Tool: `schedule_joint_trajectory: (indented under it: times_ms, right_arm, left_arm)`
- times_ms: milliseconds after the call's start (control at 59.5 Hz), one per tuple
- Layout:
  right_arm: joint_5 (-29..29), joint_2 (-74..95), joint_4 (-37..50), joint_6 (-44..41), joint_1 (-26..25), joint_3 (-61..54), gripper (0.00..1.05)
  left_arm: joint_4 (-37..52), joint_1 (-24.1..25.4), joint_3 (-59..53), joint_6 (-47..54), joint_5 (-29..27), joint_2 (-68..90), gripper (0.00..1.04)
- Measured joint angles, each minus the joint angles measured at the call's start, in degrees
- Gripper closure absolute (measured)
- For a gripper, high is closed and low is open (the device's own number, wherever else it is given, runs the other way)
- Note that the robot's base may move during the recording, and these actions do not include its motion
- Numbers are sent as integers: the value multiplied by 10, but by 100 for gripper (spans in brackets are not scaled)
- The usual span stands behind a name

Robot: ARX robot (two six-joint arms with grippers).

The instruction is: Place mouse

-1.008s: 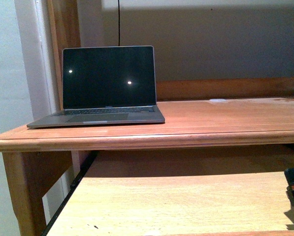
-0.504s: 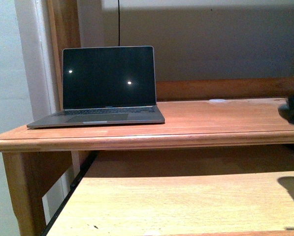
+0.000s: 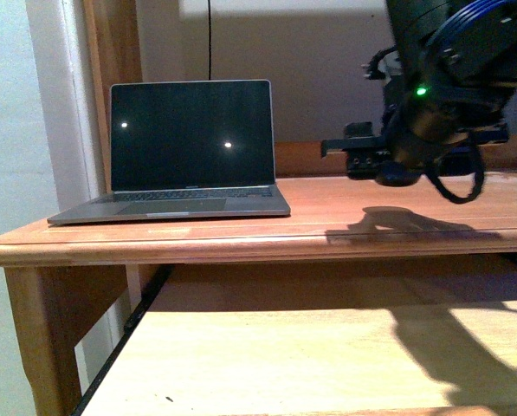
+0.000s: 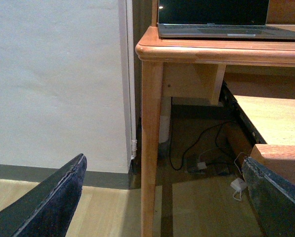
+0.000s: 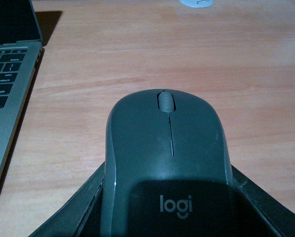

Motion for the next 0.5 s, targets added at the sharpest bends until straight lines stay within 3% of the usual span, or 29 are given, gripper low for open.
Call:
schedule_joint_trajectory:
  times_ms: [403,504]
  right_arm:
    - [78,143,-21,-22,29,151,50]
    - [85,153,-18,-28,32,157,35]
  left_arm:
    - [0,0,0,0,0,0,8]
    - [0,0,0,0,0,0,8]
